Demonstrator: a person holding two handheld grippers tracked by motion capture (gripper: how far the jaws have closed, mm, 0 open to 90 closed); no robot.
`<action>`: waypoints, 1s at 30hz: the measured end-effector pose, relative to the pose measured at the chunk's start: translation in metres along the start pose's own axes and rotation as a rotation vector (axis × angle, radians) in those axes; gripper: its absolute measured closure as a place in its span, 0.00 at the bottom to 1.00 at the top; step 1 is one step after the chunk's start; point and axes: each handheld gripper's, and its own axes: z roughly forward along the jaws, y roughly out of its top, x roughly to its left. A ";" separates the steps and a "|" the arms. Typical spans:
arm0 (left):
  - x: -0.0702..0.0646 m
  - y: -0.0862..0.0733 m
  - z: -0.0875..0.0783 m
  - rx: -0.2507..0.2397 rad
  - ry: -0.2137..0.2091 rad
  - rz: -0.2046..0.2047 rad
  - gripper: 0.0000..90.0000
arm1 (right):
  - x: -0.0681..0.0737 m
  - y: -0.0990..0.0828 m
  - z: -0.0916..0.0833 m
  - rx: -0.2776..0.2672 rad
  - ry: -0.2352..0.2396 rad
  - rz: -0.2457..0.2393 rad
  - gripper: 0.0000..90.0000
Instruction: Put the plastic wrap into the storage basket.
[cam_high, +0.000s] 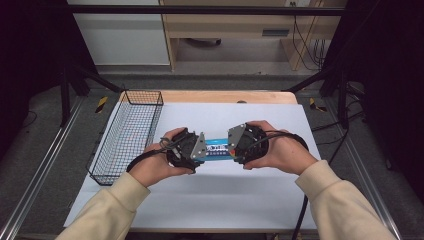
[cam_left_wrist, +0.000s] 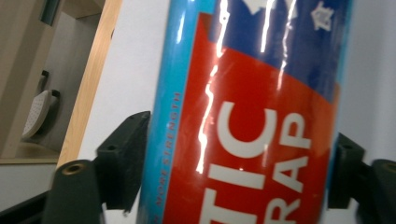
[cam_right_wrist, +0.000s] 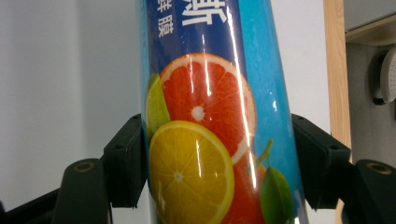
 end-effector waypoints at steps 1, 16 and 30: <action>0.000 0.000 0.000 0.000 0.002 -0.001 0.31 | 0.000 0.000 0.000 0.000 0.000 0.004 0.33; -0.008 -0.003 0.005 -0.029 0.020 -0.017 0.31 | 0.001 -0.005 0.005 0.000 0.007 -0.007 0.33; -0.011 -0.014 0.012 0.035 0.027 -0.034 0.32 | 0.003 -0.028 0.008 0.070 -0.103 -0.035 0.09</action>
